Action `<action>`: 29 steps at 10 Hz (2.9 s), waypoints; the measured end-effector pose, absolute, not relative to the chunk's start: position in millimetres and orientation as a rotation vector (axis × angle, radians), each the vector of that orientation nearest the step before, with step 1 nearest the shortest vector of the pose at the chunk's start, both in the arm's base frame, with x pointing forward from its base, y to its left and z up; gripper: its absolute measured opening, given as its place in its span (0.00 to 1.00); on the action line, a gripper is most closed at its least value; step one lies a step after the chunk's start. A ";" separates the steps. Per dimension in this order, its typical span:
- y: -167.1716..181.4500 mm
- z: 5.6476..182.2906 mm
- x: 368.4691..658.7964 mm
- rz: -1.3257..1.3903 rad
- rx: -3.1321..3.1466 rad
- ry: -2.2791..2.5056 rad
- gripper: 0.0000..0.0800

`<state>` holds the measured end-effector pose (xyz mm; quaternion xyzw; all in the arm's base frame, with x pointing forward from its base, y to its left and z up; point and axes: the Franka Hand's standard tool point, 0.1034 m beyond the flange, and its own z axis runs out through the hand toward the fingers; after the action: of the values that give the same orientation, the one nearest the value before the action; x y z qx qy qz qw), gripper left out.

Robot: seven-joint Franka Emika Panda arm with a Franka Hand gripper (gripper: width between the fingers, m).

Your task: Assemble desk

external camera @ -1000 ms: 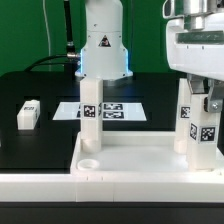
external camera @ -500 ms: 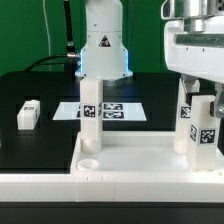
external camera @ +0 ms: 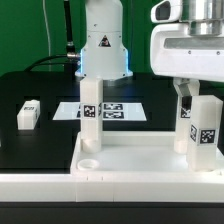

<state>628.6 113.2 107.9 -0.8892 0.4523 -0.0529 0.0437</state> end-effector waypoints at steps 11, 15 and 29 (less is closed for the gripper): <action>105.5 110.4 632.3 -0.217 -3.112 0.315 0.81; 100.9 110.4 633.0 -0.219 -3.149 0.071 0.78; 101.9 110.0 631.9 -0.196 -2.812 1.252 0.36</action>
Offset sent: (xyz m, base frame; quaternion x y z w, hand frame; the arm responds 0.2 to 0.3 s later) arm 0.0079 0.0013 0.0049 -0.0130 0.0048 -0.2347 0.9720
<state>631.9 101.9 110.0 -0.9113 0.4058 -0.0636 0.0288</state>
